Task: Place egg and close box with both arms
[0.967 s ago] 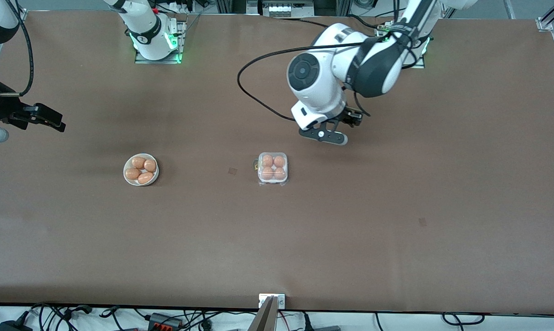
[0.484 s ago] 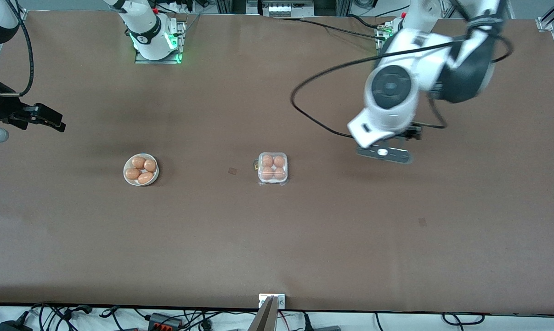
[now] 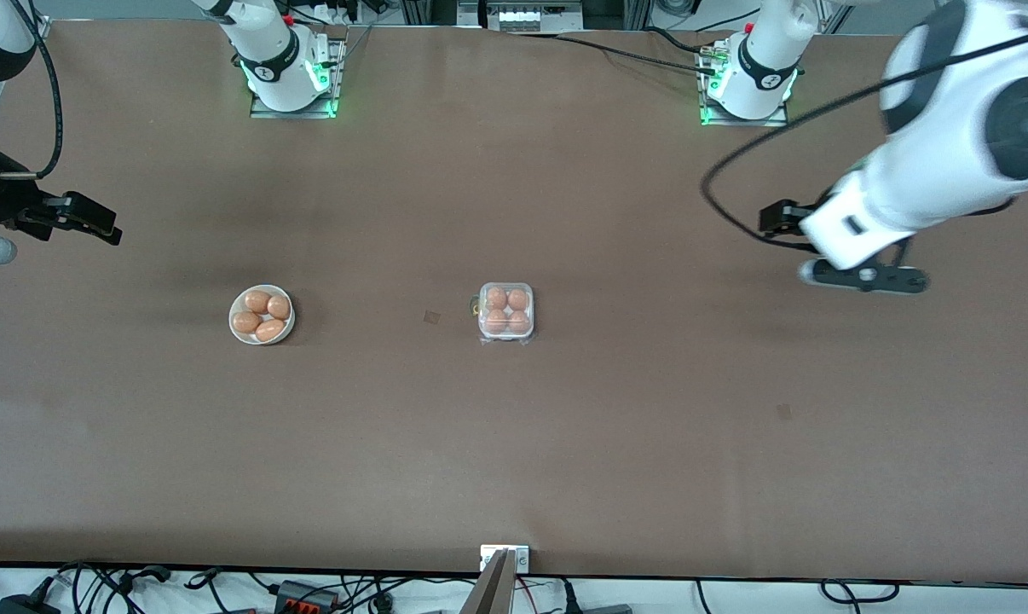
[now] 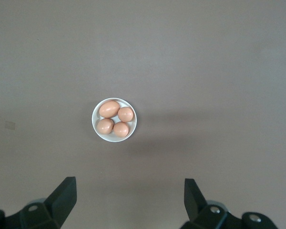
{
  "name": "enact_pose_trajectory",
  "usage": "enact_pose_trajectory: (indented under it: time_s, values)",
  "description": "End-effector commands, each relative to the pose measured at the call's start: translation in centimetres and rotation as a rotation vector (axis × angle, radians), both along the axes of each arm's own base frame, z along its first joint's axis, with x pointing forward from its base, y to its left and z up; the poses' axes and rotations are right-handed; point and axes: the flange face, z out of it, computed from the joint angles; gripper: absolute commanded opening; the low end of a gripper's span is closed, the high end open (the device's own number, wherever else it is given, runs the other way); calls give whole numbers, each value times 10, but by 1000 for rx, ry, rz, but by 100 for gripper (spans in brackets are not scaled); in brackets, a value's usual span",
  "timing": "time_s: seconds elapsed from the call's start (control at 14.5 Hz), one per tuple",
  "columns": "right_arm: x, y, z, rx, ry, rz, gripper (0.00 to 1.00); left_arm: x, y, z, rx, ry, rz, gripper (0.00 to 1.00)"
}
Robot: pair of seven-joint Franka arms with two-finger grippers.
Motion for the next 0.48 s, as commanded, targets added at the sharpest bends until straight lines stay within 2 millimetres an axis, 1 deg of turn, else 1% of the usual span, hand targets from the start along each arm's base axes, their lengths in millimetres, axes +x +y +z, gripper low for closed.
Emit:
enact_pose_trajectory:
  time_s: [0.0, 0.14, 0.21, 0.28, 0.41]
  values:
    - [0, 1, 4, -8, -6, 12, 100, -16, 65, 30, -85, -89, 16, 100]
    - [0, 1, 4, -8, -6, 12, 100, -17, 80, 44, 2, -172, -140, 100]
    - [0, 1, 4, -8, -6, 12, 100, -21, 81, 45, 29, -180, -152, 100]
    - [0, 1, 4, -9, -4, 11, 100, -28, 84, 45, 35, -179, -129, 100]
    - [-1, 1, 3, -9, -3, 9, 100, -48, 84, 37, 38, -153, -73, 100]
